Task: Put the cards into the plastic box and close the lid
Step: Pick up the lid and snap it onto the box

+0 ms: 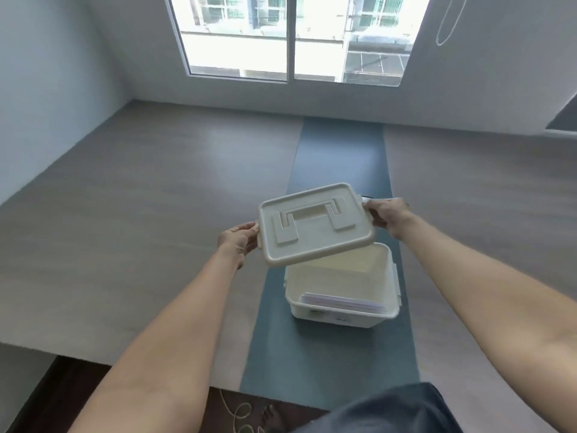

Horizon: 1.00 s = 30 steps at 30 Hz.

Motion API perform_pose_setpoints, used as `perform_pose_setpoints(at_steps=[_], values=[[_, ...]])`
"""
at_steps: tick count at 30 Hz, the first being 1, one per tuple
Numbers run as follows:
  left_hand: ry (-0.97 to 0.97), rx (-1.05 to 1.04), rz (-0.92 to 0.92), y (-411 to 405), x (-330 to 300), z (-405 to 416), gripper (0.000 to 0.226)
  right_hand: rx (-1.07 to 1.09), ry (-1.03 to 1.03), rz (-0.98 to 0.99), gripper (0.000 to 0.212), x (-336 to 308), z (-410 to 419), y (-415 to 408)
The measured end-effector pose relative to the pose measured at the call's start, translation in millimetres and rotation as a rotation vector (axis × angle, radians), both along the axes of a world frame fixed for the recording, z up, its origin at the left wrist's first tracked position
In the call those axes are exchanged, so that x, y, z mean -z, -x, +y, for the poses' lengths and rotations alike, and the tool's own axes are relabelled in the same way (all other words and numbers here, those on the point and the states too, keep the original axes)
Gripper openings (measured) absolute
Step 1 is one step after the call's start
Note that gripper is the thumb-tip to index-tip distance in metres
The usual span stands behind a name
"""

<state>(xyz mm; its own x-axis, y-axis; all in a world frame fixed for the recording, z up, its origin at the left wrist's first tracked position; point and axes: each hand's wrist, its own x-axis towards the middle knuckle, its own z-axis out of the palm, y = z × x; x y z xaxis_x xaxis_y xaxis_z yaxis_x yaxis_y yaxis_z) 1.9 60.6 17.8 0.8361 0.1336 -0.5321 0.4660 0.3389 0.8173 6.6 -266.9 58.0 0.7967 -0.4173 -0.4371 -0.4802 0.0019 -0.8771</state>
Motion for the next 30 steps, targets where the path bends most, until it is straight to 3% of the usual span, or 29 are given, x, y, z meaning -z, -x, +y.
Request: perform_pose_setpoints(at_steps=[13, 17, 21, 30], values=[[-0.321, 0.279, -0.025, 35.5, 35.2, -59.2, 0.019, 0.031, -0.023, 0.132, 0.007, 50.3, -67.7, 109.7], [-0.345, 0.243, -0.012, 39.5, 41.1, -58.6, 0.018, 0.006, -0.034, 0.142, 0.004, 64.3, -64.2, 120.7], [-0.364, 0.226, 0.010, 38.0, 42.2, -59.4, 0.024, -0.007, -0.032, 0.133, 0.018, 69.6, -58.7, 122.7], [-0.339, 0.279, 0.006, 49.4, 50.3, -60.0, 0.030, -0.049, 0.023, 0.190, 0.024, 75.1, -60.8, 134.8]])
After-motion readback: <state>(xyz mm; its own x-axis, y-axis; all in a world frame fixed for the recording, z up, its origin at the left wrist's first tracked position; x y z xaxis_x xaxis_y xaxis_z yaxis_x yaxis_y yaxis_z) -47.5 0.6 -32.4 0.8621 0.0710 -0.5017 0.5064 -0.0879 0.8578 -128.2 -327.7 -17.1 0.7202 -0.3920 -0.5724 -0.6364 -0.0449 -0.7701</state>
